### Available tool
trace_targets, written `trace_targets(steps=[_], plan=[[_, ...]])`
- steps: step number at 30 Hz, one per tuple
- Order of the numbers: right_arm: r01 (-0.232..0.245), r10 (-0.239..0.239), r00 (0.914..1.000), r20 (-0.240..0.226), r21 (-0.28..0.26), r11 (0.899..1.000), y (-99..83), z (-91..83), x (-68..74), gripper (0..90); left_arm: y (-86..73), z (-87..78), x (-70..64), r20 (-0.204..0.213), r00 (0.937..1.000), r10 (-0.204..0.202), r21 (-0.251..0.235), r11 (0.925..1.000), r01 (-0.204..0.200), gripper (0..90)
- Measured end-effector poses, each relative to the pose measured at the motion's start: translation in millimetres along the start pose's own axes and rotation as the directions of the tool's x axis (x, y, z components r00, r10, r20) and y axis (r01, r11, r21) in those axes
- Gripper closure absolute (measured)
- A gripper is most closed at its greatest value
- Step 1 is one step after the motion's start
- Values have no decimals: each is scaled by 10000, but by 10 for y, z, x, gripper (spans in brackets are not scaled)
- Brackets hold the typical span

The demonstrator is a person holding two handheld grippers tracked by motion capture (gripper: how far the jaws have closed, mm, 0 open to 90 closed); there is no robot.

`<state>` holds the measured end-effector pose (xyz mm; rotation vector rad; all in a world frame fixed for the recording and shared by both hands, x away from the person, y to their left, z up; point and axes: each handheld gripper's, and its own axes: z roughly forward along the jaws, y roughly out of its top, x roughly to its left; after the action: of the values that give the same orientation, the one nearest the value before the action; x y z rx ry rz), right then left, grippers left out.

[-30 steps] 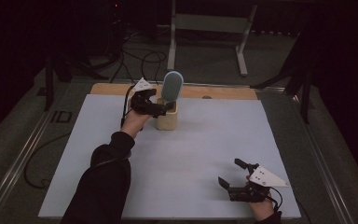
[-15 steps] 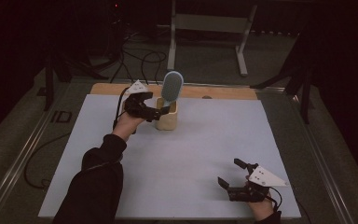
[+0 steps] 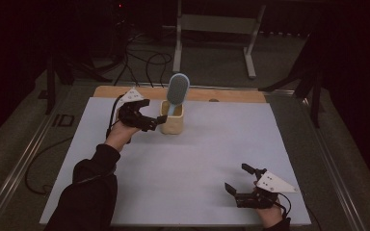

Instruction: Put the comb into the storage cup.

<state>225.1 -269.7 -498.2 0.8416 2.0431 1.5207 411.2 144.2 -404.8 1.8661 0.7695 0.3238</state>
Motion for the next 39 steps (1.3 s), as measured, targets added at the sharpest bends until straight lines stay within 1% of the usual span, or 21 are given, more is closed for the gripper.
trace_targets(steps=[4, 8, 9, 11, 12, 16, 18, 20, 21, 22, 23, 24, 25, 27, 29, 30, 31, 35, 36, 38, 39], plan=[[-20, 19, 10000, -12, -18, 10000, -1, 0, -1, 83, -26, -65, -10, 0, 10000, 35, 25, 10000, -35, 0], [-13, 13, 10000, -21, -13, 10000, -1, 3, 1, 83, -65, -152, -14, -105, 9999, 76, -35, 10000, -77, 0], [-3, 3, 10000, -9, 8, 10000, 0, 6, 3, 83, -76, -173, -15, -85, 10000, 18, -36, 10000, -18, 0], [-11, 11, 10000, -25, 9, 10000, 2, 4, 3, 83, -115, -230, -15, -127, 9999, 35, -43, 10000, -36, 0], [-11, 11, 10000, -25, 9, 10000, 2, 4, 3, 83, -115, -230, -15, -127, 9999, 35, -43, 10000, -36, 0], [-14, 14, 10000, -17, 19, 10000, 2, 9, 5, 83, -193, -328, -12, -132, 9999, 19, 21, 10000, -19, 0], [0, 0, 10000, -35, 7, 10000, 2, 12, 6, 83, -210, -351, -8, -144, 9999, 15, 21, 10000, -15, 0], [0, 0, 10000, -29, 22, 10000, 2, 14, 7, 83, -249, -397, -7, -115, 9998, 136, 47, 9999, -135, 0], [0, 0, 10000, -29, 22, 10000, 2, 14, 7, 83, -271, -420, -6, -167, 9997, 191, 108, 9998, -189, 0], [-5, 5, 10000, -30, 2, 10000, 4, 14, 6, 83, -314, -473, 5, -141, 9999, 45, 79, 10000, -44, 0], [-4, 4, 10000, -25, 1, 10000, 5, 15, 7, 83, -314, -473, 5, -141, 9999, 45, 79, 10000, -44, 0], [5, -5, 10000, -27, 22, 10000, 5, 16, 8, 83, -355, -524, 8, -213, 9998, 22, 81, 10000, -21, 0], [5, -5, 10000, -27, 22, 10000, 5, 16, 8, 83, -355, -524, 8, -213, 9998, 22, 81, 10000, -21, 0], [0, 0, 10000, -74, 42, 10000, 4, 21, 8, 83, -398, -573, 6, -272, 9996, -4, 104, 9999, 7, 0], [2, -2, 10000, -57, 26, 10000, 6, 23, 8, 83, -467, -653, -5, -386, 9992, -51, 105, 9999, 55, 0], [2, -2, 10000, -57, 26, 10000, 6, 23, 8, 83, -467, -653, -5, -386, 9992, -51, 105, 9999, 55, 0], [-28, 29, 10000, -67, 44, 10000, 5, 29, 9, 83, -510, -709, -11, -414, 9991, -48, 83, 10000, 52, 0], [-9, 9, 10000, -76, 43, 10000, 9, 37, 12, 83, -591, -819, -35, -501, 9987, -45, 98, 9999, 50, 0], [-4, 4, 10000, -84, 47, 10000, 8, 40, 12, 83, -591, -819, -35, -501, 9987, -45, 98, 9999, 50, 0], [12, -12, 10000, -91, 48, 10000, 8, 40, 11, 83, -636, -873, -52, -536, 9986, -34, 98, 9999, 39, 0], [-2, 2, 10000, -88, 34, 10000, 11, 41, 13, 83, -681, -929, -69, -543, 9985, -94, 62, 9999, 98, 0]])
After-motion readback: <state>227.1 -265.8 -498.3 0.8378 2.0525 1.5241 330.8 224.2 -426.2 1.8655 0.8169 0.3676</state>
